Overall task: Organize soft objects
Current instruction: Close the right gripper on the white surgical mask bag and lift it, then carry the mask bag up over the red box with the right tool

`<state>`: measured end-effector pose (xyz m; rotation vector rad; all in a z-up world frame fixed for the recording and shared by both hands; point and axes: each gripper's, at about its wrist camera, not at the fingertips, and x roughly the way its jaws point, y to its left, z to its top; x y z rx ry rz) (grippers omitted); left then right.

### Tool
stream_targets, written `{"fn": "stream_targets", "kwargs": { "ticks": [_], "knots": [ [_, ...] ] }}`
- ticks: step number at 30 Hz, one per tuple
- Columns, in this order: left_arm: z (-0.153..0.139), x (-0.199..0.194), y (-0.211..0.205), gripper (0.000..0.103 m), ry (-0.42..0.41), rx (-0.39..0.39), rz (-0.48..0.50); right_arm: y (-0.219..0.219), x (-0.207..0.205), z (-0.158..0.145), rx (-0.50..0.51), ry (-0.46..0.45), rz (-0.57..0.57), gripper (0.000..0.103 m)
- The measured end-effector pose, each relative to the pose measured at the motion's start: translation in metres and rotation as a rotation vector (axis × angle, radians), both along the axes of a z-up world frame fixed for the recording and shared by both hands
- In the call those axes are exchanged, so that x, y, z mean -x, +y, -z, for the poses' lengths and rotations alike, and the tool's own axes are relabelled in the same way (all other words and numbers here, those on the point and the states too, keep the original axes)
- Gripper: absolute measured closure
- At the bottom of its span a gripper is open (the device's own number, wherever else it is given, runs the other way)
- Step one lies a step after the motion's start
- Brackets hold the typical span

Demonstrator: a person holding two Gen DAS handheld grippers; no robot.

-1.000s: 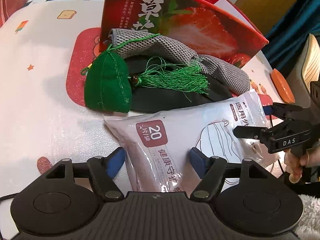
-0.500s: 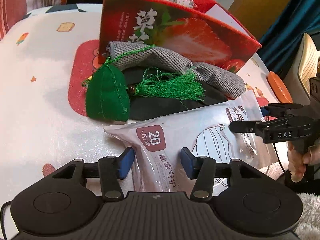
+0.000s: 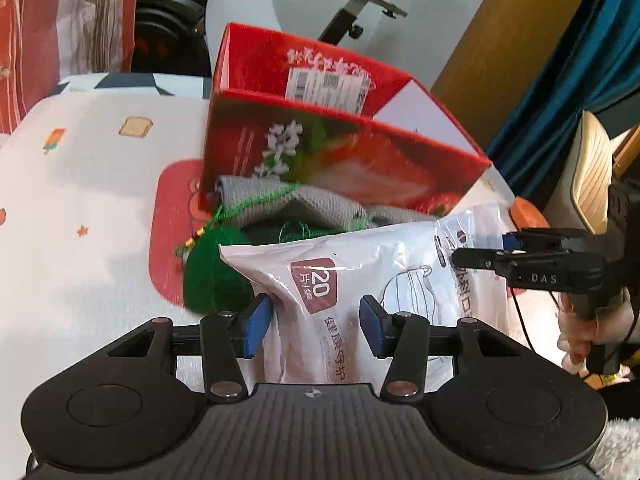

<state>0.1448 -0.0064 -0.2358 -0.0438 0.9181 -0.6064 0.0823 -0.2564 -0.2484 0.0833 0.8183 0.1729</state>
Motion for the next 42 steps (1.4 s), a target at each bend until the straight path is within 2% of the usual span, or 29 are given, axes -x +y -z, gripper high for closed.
{"fn": "stream_targets", "kwargs": {
  "ticks": [4,8,10,12,14,17,19,21,25,34,36,40,42],
  "knots": [
    [-0.007,-0.006,-0.003,0.052,-0.026,0.014,-0.014,-0.004,0.003,-0.011,0.011,-0.054,0.008,0.071],
    [-0.019,-0.013,-0.009,0.052,-0.075,0.034,-0.030,-0.011,0.000,-0.023,0.030,-0.107,0.039,0.080],
    [-0.026,-0.019,-0.017,0.055,-0.112,0.045,-0.038,-0.016,-0.003,-0.028,0.037,-0.132,0.063,0.083],
    [-0.035,-0.023,-0.024,0.060,-0.160,0.052,-0.039,-0.024,-0.004,-0.035,0.035,-0.161,0.092,0.092],
    [-0.043,-0.028,-0.029,0.063,-0.211,0.063,-0.040,-0.030,-0.002,-0.042,0.027,-0.208,0.109,0.092],
    [-0.052,-0.028,-0.037,0.063,-0.337,0.024,-0.046,-0.034,0.002,-0.048,0.035,-0.276,0.106,0.093],
    [-0.049,-0.030,-0.043,0.063,-0.370,0.017,-0.048,-0.033,0.000,-0.044,0.060,-0.282,0.109,0.093],
    [-0.037,-0.030,-0.050,0.063,-0.378,-0.007,-0.037,-0.027,-0.002,-0.031,0.139,-0.283,0.097,0.093],
    [-0.018,-0.028,-0.052,0.063,-0.346,-0.062,-0.009,-0.022,0.003,-0.013,0.158,-0.256,0.092,0.093],
    [-0.005,-0.042,-0.029,0.061,-0.159,0.017,-0.002,-0.025,0.005,-0.012,0.107,-0.247,0.091,0.093],
    [-0.007,-0.045,-0.028,0.061,-0.155,0.017,0.006,-0.022,0.004,-0.014,0.114,-0.251,0.088,0.093],
    [-0.008,-0.046,-0.032,0.061,-0.151,-0.016,0.053,-0.024,0.004,-0.016,0.104,-0.247,0.085,0.093],
    [-0.006,-0.049,-0.036,0.058,-0.120,-0.057,0.119,-0.026,0.003,-0.014,0.104,-0.234,0.082,0.093]
  ]
}}
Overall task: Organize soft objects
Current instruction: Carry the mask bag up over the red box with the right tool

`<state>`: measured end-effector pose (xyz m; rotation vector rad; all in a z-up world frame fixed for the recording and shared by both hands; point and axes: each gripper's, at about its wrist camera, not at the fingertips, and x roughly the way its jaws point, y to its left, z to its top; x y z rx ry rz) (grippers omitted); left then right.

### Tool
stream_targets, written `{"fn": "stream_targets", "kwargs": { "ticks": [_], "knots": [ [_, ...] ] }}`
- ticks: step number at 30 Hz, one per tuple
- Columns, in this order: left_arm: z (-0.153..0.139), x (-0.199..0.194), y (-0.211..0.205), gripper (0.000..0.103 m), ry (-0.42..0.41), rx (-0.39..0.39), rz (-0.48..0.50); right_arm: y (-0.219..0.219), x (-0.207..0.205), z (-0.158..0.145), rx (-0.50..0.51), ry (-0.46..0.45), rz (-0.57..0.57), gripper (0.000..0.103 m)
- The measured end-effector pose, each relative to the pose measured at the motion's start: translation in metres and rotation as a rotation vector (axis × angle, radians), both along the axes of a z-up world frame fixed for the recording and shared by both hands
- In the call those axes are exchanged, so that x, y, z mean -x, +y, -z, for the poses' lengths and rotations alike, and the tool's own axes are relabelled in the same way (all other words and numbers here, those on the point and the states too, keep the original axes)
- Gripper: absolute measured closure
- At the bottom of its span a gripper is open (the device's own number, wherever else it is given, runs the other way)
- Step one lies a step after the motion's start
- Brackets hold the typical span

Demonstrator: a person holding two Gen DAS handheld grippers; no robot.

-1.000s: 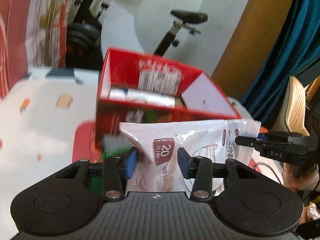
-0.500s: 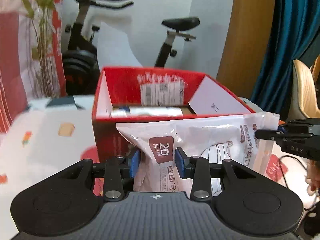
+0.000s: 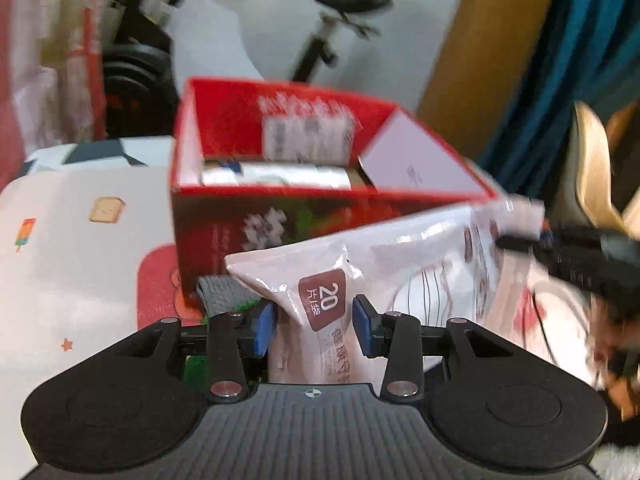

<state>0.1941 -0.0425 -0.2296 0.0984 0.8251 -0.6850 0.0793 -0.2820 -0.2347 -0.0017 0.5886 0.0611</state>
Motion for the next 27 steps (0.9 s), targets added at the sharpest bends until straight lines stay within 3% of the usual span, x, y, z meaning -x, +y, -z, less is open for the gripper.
{"fn": "stream_targets", "kwargs": {
  "ticks": [4,8,17,21,27],
  "knots": [
    [-0.004,-0.002,-0.012,0.054,-0.021,-0.115,0.122,0.000,-0.004,0.001,0.014,0.019,-0.005,0.091],
    [-0.004,-0.004,-0.020,0.054,-0.038,-0.180,0.139,-0.003,-0.005,-0.002,-0.014,0.030,-0.007,0.091],
    [-0.035,0.008,-0.004,0.054,-0.088,-0.028,0.097,-0.005,-0.003,-0.031,-0.013,-0.012,0.015,0.092],
    [-0.059,0.009,-0.001,0.054,-0.161,-0.018,0.077,-0.001,-0.006,-0.055,-0.020,-0.073,0.002,0.092],
    [-0.094,-0.007,0.010,0.054,-0.242,0.085,0.000,0.000,-0.020,-0.089,-0.009,-0.158,-0.036,0.092]
  ]
}}
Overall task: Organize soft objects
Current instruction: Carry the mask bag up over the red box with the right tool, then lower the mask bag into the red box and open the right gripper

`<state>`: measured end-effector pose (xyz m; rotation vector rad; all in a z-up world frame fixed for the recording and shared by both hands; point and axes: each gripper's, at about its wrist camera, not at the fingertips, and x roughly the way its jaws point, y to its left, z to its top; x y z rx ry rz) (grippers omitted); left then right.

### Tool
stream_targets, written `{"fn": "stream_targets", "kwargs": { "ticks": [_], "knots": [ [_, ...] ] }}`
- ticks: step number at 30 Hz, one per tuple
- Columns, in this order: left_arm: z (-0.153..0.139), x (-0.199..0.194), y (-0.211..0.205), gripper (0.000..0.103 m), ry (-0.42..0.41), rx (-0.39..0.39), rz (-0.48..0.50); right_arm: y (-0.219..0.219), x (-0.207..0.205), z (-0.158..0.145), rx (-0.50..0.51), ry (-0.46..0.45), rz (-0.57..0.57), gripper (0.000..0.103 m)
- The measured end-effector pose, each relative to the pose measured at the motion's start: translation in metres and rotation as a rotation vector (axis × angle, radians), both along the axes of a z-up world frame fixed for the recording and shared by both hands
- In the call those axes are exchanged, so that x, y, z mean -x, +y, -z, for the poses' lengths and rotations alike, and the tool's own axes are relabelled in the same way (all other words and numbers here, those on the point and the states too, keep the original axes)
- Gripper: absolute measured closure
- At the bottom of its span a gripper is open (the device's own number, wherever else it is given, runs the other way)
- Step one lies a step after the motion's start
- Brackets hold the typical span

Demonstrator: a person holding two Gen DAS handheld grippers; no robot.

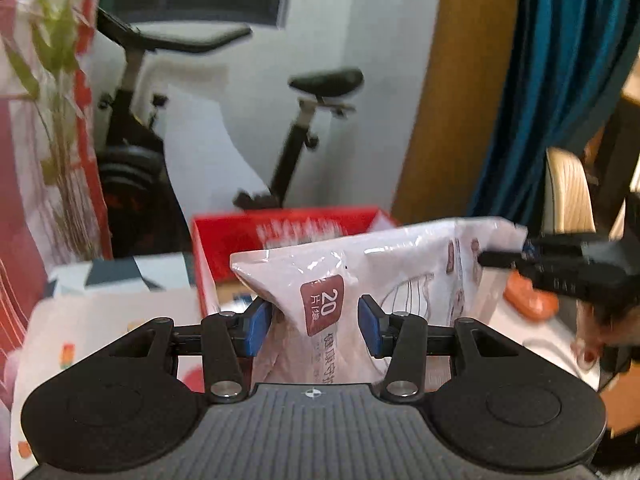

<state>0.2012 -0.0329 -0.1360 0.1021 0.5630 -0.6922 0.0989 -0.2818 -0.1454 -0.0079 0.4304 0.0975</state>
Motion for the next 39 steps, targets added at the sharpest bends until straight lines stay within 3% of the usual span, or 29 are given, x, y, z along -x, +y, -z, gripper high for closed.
{"fn": "stream_targets", "kwargs": {
  "ticks": [10,15,25,30,39],
  "knots": [
    [-0.034,-0.037,-0.020,0.054,-0.112,0.037,-0.069,-0.006,-0.044,-0.030,0.044,-0.092,-0.010,0.092],
    [-0.034,-0.069,-0.025,0.055,-0.091,0.040,-0.100,-0.017,-0.074,-0.033,0.042,-0.117,-0.001,0.092],
    [0.011,-0.091,-0.034,0.055,0.083,-0.016,-0.063,-0.026,-0.088,0.021,0.025,0.029,0.021,0.092],
    [0.030,-0.100,-0.042,0.055,0.127,-0.072,-0.059,-0.026,-0.092,0.043,0.024,0.125,0.014,0.092],
    [0.052,-0.119,-0.057,0.055,0.173,-0.181,-0.074,-0.021,-0.118,0.063,0.081,0.208,-0.005,0.092]
  ]
}}
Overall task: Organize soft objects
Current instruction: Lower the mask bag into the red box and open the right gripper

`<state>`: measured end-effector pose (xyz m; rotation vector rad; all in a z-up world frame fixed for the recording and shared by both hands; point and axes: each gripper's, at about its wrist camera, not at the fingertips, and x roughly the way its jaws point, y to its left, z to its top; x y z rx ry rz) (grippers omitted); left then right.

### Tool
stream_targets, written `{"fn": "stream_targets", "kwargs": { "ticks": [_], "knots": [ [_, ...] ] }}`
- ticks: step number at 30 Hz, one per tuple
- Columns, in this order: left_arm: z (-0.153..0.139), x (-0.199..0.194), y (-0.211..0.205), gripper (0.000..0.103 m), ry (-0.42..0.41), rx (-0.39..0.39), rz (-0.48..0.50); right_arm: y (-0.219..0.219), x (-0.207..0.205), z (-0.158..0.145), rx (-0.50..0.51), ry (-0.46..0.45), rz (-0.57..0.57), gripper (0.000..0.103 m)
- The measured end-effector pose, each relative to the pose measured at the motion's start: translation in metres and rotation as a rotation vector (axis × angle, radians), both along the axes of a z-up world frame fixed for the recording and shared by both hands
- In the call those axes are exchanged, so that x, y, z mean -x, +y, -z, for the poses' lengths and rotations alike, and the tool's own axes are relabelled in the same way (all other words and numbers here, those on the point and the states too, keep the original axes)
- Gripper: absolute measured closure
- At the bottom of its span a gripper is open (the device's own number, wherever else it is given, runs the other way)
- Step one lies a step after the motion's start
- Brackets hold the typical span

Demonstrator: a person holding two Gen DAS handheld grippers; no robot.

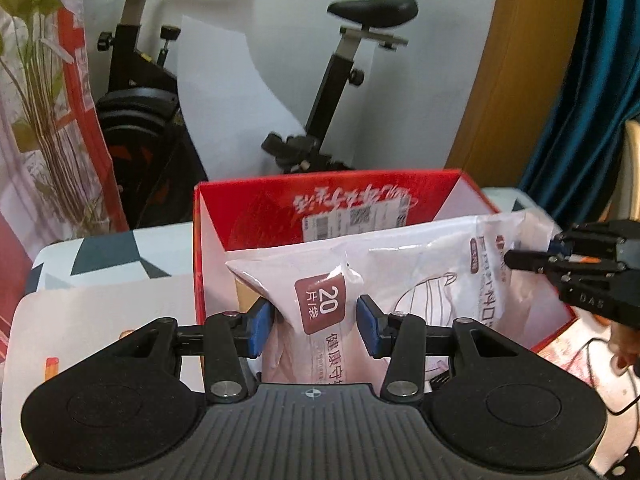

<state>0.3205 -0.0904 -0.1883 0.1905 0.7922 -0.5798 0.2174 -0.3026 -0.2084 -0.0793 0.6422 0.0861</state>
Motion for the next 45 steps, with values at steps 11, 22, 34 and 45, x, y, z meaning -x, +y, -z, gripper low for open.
{"fn": "stream_targets", "kwargs": {
  "ticks": [11,22,34,45],
  "knots": [
    [0.001,-0.007,0.016,0.055,-0.002,0.050,-0.066,0.016,-0.034,0.016,0.201,0.131,-0.054,0.092],
    [-0.007,-0.017,-0.013,0.079,0.039,0.045,-0.027,0.026,-0.061,0.020,0.241,0.238,-0.074,0.092],
    [0.035,-0.040,-0.063,0.084,0.152,-0.259,0.112,0.024,-0.080,0.034,0.289,0.306,-0.138,0.090],
    [0.039,-0.039,-0.067,0.085,0.145,-0.300,0.112,0.027,-0.079,0.036,0.327,0.312,-0.164,0.090]
  ]
}}
